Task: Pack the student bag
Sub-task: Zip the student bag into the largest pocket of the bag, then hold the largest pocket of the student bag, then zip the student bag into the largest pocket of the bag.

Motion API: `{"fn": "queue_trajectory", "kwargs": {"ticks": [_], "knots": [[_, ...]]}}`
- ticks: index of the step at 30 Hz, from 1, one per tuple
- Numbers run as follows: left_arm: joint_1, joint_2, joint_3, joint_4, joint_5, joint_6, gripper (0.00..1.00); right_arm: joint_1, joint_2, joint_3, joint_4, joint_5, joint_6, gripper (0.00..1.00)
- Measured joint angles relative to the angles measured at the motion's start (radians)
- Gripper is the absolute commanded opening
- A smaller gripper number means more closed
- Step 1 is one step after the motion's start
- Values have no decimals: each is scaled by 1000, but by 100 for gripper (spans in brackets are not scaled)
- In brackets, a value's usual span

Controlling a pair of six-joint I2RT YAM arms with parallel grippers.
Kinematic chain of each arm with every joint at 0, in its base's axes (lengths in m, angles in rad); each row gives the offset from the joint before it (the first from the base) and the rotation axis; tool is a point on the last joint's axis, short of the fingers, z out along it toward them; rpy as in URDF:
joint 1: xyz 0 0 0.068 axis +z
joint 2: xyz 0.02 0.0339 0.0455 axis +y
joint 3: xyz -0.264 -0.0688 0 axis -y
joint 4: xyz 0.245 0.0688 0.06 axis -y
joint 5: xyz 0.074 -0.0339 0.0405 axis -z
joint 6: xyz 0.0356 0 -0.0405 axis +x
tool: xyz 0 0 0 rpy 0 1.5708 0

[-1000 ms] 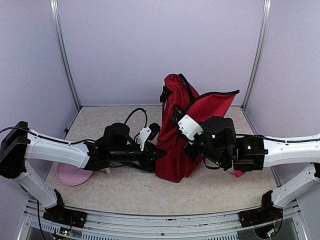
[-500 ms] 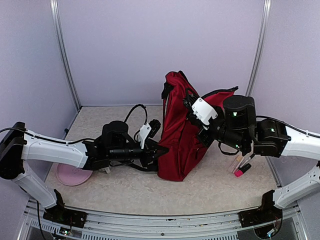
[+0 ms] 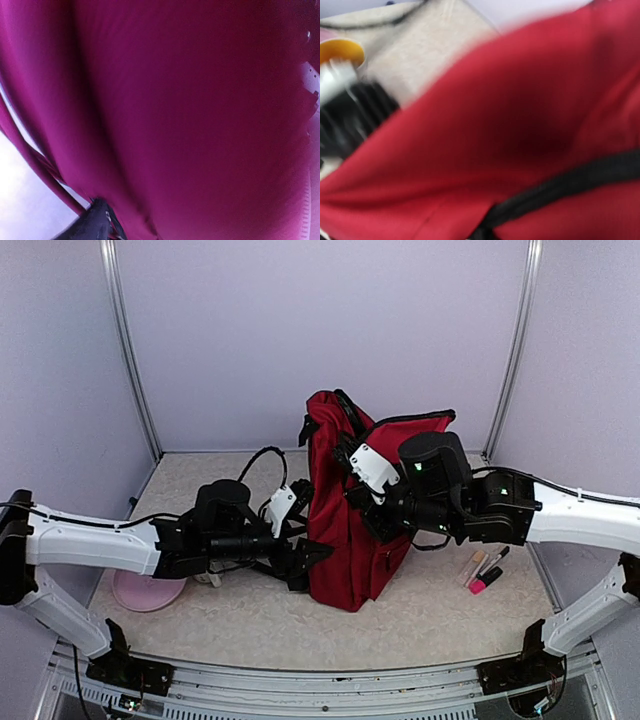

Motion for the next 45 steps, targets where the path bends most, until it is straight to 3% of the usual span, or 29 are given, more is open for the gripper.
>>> {"fn": "queue_trajectory", "kwargs": {"ticks": [4,9,11,16,17,20,25,30,32,34,38,40,45], "knots": [[-34,-135,0,-15,-113,46,89,-1,14,5,-1,-36,44,0],[-64,-235,36,-59,-255,69,90,-1,14,67,-30,-74,79,0],[-82,-257,39,-82,-301,79,84,-1,14,87,-42,-93,86,0],[-155,-267,80,-163,-387,63,43,-1,14,116,-59,-125,97,0],[-174,-265,89,-169,-409,58,40,-1,13,119,-60,-130,99,0],[-248,-252,99,-167,-497,64,44,-1,14,122,-61,-145,106,0],[-286,-188,101,-150,-566,64,72,-2,14,122,-61,-166,124,0],[-283,-81,149,-152,-631,66,72,-2,14,127,-61,-183,138,0],[-280,-55,171,-152,-655,66,67,-2,14,128,-60,-192,143,0],[-275,-34,195,-153,-677,67,56,-2,13,128,-60,-201,146,0],[-266,-11,215,-137,-697,76,14,-2,11,128,-59,-216,148,0],[-265,-8,215,-133,-693,78,0,-2,9,130,-59,-219,150,0],[-265,-11,201,-116,-666,81,0,-5,6,170,-71,-189,146,0]]}}
